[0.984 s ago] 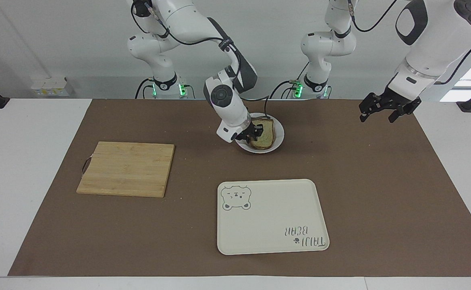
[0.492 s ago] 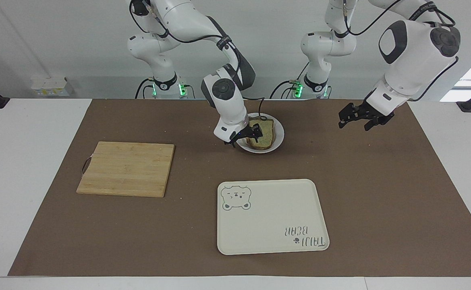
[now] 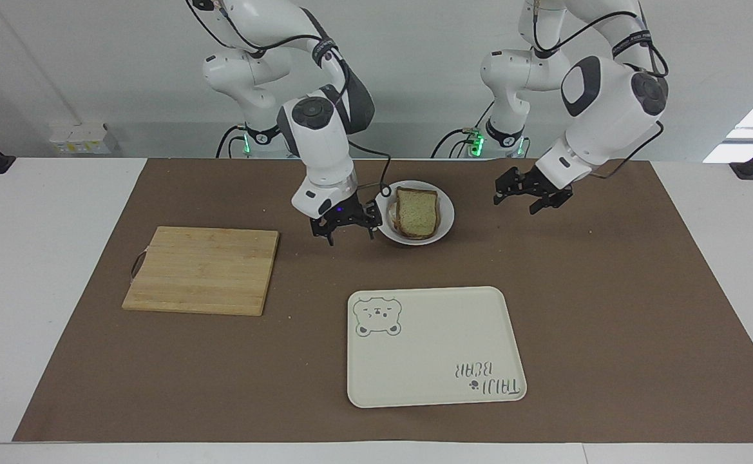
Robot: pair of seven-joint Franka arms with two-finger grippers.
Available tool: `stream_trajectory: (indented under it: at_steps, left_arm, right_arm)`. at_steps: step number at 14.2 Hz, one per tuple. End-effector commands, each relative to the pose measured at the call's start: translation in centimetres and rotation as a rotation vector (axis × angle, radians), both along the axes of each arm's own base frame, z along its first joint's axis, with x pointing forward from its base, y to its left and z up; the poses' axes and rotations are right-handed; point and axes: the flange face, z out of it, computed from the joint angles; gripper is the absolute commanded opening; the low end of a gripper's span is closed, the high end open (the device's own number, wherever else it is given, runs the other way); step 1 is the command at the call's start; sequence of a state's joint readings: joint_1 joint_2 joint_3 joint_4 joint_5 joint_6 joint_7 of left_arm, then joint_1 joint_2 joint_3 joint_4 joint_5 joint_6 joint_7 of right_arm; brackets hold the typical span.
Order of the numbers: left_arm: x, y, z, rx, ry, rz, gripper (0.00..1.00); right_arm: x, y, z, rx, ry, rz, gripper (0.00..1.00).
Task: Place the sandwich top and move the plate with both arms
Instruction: 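Release the bread and withdraw the right gripper while the left gripper reaches the plate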
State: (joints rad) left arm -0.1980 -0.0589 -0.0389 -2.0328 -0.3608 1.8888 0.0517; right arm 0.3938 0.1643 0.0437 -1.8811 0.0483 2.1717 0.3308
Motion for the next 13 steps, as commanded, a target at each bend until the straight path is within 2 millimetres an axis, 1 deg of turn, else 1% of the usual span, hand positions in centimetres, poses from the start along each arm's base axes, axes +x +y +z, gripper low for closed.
stream_trajectory:
  at_steps: [1,2,4,5,6,9,10,12,13]
  left_arm:
    - [-2.3,-1.0,-4.0,-0.047,-0.018,-0.02,1.0]
    - [-2.7,-1.0,-5.5,-0.071,-0.023,-0.022,1.0]
    - [-3.4,-0.8,-8.8,-0.089,-0.017,0.004,1.0]
    - [-4.2,-1.5,-10.4,-0.106,-0.002,0.014,1.0]
    - [-5.0,-2.1,-11.4,-0.124,-0.001,0.01,1.0]
    - [-6.0,-2.2,-14.7,-0.166,0.033,-0.025,1.0]
    - [-6.4,-2.3,-15.2,-0.184,0.035,-0.047,1.0]
    - [-6.8,-2.4,-15.9,-0.181,0.044,-0.062,1.0]
    - [-7.3,-3.4,-16.0,-0.183,0.05,-0.083,0.94]
  right_arm:
    - [1.1,-2.2,4.4,-0.052,0.004,-0.022,1.0]
    - [1.0,-2.5,5.6,-0.057,0.014,-0.026,1.0]
    - [0.5,-4.9,8.7,-0.051,-0.009,-0.056,1.0]
    - [0.2,-5.8,10.1,-0.05,-0.017,-0.067,1.0]
    - [-0.3,-6.4,11.4,-0.047,-0.024,-0.075,1.0]
    - [-1.2,-9.1,14.4,-0.039,-0.037,-0.117,1.0]
    - [-1.4,-9.9,15.2,-0.035,-0.044,-0.13,1.0]
    - [-1.9,-11.3,16.1,-0.039,-0.035,-0.151,1.0]
    - [-2.1,-11.9,16.4,-0.042,-0.028,-0.162,1.0]
